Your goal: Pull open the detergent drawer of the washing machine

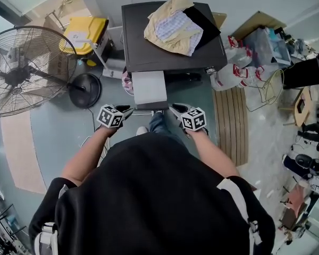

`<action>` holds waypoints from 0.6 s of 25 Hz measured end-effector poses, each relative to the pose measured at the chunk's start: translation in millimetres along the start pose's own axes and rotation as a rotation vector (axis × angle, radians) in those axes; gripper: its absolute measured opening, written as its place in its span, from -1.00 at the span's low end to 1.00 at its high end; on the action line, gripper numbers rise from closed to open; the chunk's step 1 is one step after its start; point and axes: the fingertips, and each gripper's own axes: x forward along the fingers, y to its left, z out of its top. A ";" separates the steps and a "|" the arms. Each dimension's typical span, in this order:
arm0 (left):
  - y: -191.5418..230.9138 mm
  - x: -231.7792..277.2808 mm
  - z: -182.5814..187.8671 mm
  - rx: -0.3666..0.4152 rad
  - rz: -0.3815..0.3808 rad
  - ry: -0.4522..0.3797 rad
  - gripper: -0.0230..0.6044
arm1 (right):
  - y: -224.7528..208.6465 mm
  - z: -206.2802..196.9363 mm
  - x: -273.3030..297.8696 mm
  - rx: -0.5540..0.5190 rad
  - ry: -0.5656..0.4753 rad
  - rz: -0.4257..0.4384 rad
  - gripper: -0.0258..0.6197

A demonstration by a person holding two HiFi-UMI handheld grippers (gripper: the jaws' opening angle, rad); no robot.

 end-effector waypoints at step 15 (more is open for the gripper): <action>15.9 -35.8 61.9 -0.018 0.033 -0.166 -0.61 | 4.9 65.9 -9.7 -0.060 -0.106 -0.025 -0.67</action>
